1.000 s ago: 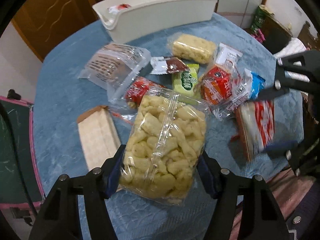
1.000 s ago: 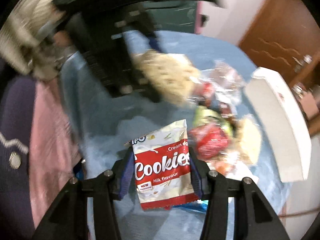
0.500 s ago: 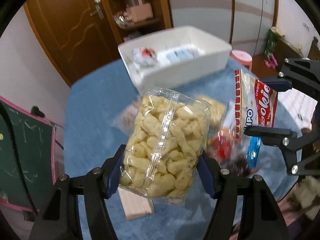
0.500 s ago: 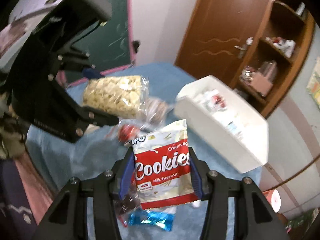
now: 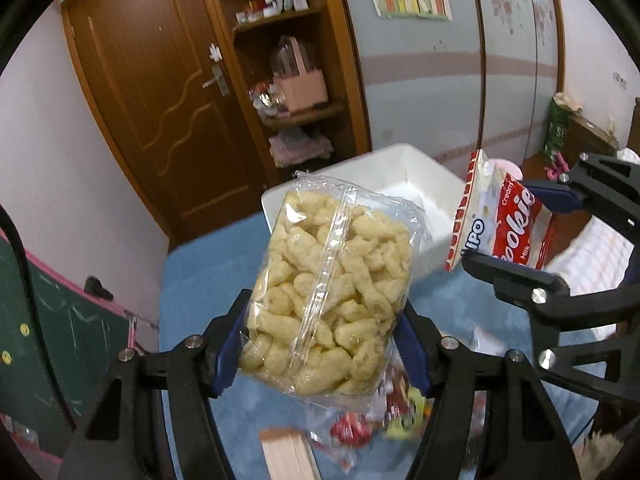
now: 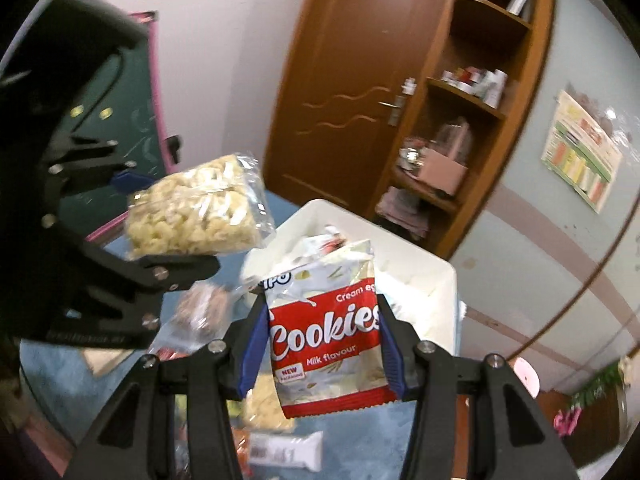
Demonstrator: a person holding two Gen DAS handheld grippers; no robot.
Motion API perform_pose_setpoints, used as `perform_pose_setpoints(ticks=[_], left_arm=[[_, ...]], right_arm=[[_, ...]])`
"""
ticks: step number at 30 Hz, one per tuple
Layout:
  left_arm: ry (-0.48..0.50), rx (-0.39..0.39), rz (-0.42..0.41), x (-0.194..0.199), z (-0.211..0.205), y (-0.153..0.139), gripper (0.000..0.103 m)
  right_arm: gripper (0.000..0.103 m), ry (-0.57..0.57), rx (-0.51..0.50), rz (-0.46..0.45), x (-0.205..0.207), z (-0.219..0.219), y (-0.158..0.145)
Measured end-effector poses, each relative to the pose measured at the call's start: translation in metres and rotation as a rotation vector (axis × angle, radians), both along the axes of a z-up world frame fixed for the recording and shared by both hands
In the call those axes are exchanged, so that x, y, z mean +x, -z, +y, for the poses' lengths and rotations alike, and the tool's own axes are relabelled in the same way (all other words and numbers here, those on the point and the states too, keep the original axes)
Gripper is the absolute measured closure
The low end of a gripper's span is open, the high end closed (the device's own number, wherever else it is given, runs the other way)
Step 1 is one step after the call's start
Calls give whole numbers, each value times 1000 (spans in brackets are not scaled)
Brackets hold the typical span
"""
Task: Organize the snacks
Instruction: 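Lift both bags over the white bin and release them inside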
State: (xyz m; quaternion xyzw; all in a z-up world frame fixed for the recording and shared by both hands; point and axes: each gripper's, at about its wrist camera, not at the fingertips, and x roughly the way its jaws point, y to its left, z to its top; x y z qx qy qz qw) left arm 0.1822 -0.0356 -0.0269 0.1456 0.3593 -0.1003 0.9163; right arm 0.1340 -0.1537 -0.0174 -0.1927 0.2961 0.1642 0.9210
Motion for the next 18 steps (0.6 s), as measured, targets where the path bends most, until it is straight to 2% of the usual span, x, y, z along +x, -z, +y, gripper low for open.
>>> perform_pose_setpoints(ticks=[4,9,12,18], left_arm=[[-18,-29,-23,30,-4,-13,38],[-38,-36,-31,65,-13,-12,38],[-68,-43,-26,84,-17,-3,38],[-119,-69,19,119,-15,23,38]], right_arm=[[53,91,25,-3,29,-12,-11],[53,197,71,6,67,-26,-15],[52,257,92,3,88,-34,-14],[52,342,155,75,127,-52,4]])
